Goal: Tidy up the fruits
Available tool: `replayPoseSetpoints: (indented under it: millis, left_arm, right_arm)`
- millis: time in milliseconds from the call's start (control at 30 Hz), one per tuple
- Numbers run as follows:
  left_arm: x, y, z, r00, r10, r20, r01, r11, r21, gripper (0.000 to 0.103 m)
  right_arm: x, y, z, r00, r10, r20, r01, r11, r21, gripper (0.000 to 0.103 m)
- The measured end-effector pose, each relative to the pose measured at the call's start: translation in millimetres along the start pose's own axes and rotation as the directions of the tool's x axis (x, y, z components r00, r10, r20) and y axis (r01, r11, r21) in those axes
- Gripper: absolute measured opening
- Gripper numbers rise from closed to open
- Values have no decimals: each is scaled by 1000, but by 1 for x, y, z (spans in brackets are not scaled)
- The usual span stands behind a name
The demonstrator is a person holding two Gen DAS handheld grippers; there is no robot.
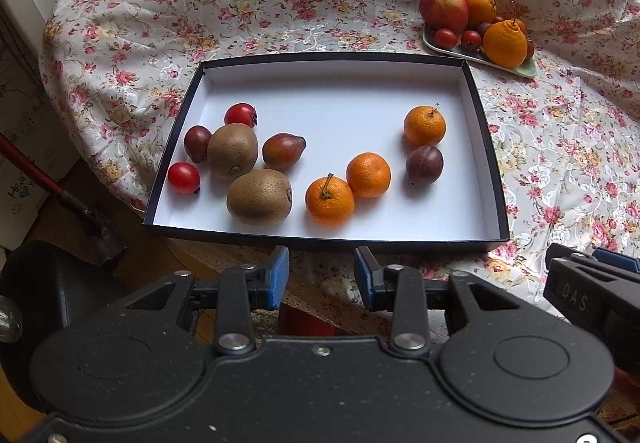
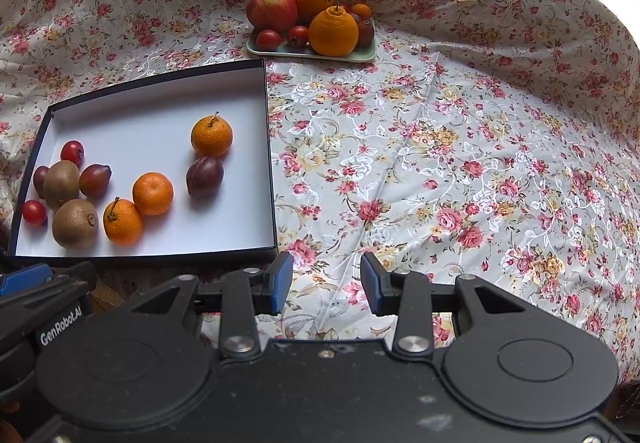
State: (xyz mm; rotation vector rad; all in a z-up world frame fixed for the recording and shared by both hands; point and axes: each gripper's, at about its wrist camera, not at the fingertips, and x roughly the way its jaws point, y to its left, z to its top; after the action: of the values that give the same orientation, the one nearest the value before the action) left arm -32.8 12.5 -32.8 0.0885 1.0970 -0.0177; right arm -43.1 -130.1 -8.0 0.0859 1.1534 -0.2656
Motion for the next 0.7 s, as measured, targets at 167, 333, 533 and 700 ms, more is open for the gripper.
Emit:
replayPoseSetpoints:
  millis: [167, 333, 533, 700]
  left_arm:
    - [0, -1, 0, 1000, 1, -3, -1, 1000, 4, 45]
    - [0, 0, 0, 1000, -3, -4, 3, 1000, 2, 45]
    - [0, 0, 0, 1000, 8, -4, -8, 1000, 4, 45]
    - [0, -1, -1, 1000, 8, -5, -8, 1000, 8, 45]
  right_arm:
    - [1, 1, -1, 1000, -1, -7, 1, 1000, -5, 40]
    - [1, 0, 0, 1000, -2, -5, 2, 1000, -4, 40]
    - [2, 0, 0, 1000, -3, -13, 3, 1000, -3, 40]
    - [2, 0, 0, 1000, 3, -12, -3, 1000, -2, 40]
